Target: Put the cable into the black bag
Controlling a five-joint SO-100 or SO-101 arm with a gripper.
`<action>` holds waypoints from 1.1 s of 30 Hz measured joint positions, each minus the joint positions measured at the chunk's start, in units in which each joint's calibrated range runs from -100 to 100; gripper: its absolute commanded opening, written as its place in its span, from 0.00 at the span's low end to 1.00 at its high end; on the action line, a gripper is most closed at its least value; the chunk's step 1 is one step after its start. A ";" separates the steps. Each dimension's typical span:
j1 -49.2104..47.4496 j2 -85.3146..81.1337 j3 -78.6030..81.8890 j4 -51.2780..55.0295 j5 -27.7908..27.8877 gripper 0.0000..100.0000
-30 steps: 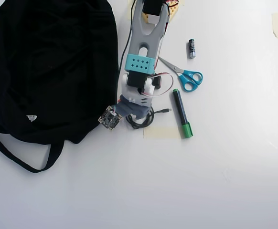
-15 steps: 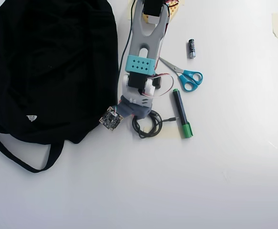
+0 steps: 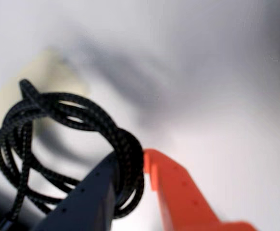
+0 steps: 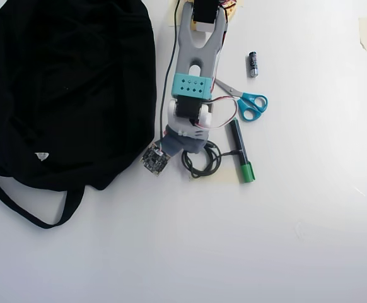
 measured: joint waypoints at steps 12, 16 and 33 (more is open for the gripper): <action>-2.79 -6.48 -6.92 13.83 5.23 0.02; -3.09 -9.30 -6.92 18.38 7.42 0.02; 1.25 -26.40 -1.97 24.82 14.31 0.02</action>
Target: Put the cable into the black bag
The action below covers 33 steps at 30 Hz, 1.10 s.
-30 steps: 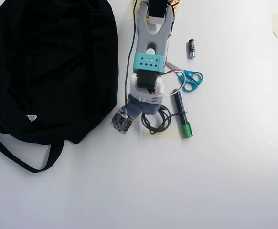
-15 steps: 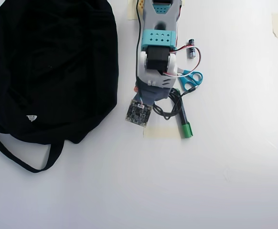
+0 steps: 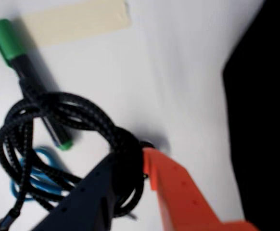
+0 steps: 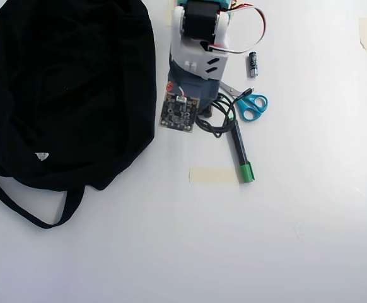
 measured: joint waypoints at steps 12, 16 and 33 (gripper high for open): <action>13.01 -9.46 8.10 0.00 3.32 0.02; 18.15 -10.71 8.10 0.00 3.61 0.02; 49.82 1.91 8.57 -25.16 2.59 0.02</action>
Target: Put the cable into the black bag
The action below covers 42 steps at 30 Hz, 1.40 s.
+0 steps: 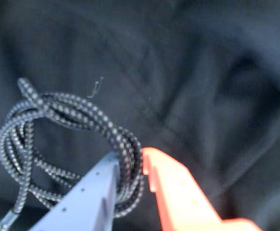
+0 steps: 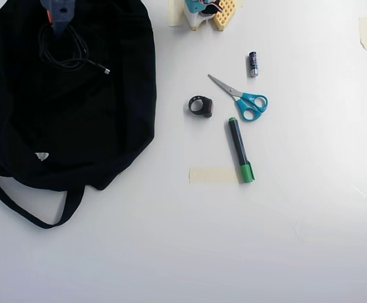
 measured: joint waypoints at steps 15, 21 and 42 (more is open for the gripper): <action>-5.95 4.57 0.00 4.21 -3.71 0.26; -34.61 -23.83 9.59 14.77 -6.69 0.17; -56.87 -79.04 64.70 5.24 -8.50 0.02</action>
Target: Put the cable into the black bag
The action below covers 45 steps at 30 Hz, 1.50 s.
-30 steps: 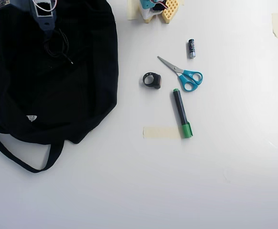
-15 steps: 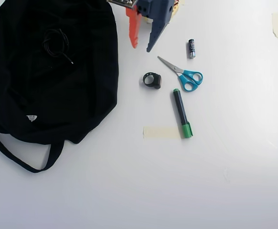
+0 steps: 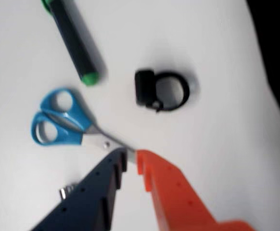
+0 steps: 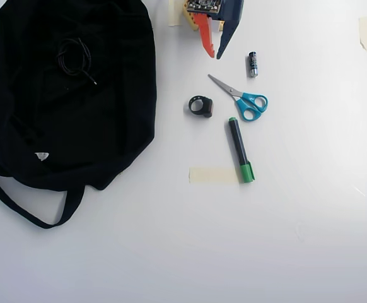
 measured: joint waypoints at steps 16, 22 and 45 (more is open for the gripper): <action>-3.53 -30.39 32.31 -1.20 7.77 0.02; -3.23 -30.39 34.75 -1.89 7.77 0.02; -3.75 -30.47 43.32 -5.24 7.81 0.02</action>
